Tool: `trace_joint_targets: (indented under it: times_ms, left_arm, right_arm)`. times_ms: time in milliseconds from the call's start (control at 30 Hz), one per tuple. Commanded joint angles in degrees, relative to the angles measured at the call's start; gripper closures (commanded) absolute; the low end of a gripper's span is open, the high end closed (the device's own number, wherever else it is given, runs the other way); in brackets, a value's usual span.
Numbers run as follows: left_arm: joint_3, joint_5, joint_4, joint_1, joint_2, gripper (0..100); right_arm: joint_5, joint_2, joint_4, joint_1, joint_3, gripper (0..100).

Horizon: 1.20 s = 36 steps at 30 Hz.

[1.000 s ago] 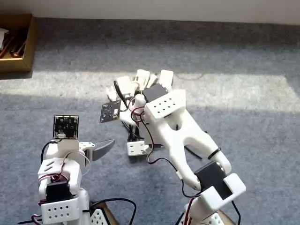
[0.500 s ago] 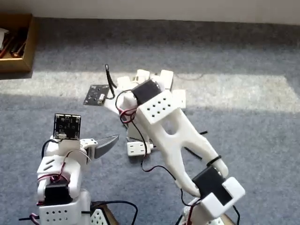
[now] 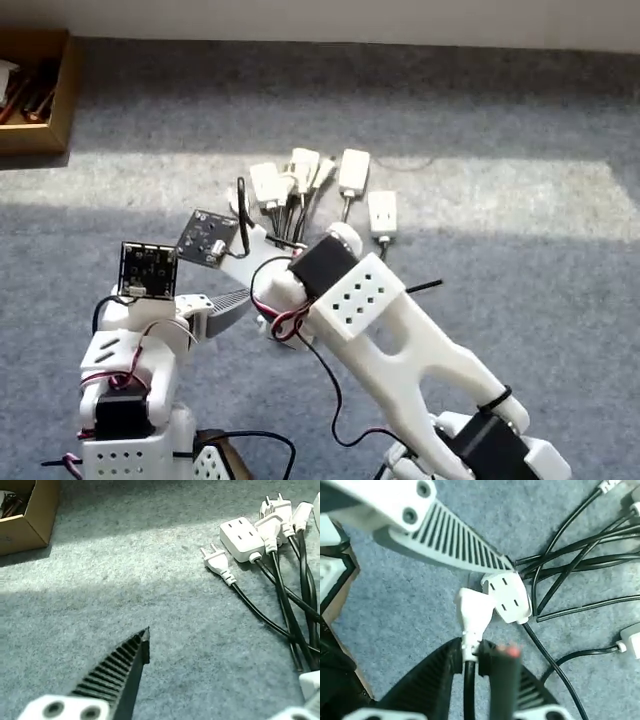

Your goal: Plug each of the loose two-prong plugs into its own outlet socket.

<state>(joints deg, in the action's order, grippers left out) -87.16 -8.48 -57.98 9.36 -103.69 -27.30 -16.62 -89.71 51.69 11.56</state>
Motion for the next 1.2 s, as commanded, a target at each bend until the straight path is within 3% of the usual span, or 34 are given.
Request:
trace_joint_targets:
  times_ms: [0, 300, 933, 1167]
  left_arm:
    - [1.9, 0.3, -0.4, -1.2, -0.3, 49]
    - [1.1, 0.0, -6.7, -9.7, -0.4, 49]
    - [0.1, -0.1, -6.2, -9.9, -0.4, 49]
    - [-1.0, -1.8, -6.2, -12.8, -0.4, 49]
  right_arm:
    - [0.7, -2.7, 0.8, 0.6, -0.4, 99.3]
    - [1.9, -2.6, 3.7, -1.1, -1.7, 99.3]
    - [3.5, -2.5, 2.2, -3.6, -6.5, 99.3]
    - [5.6, -0.3, 2.2, -3.6, -6.5, 99.3]
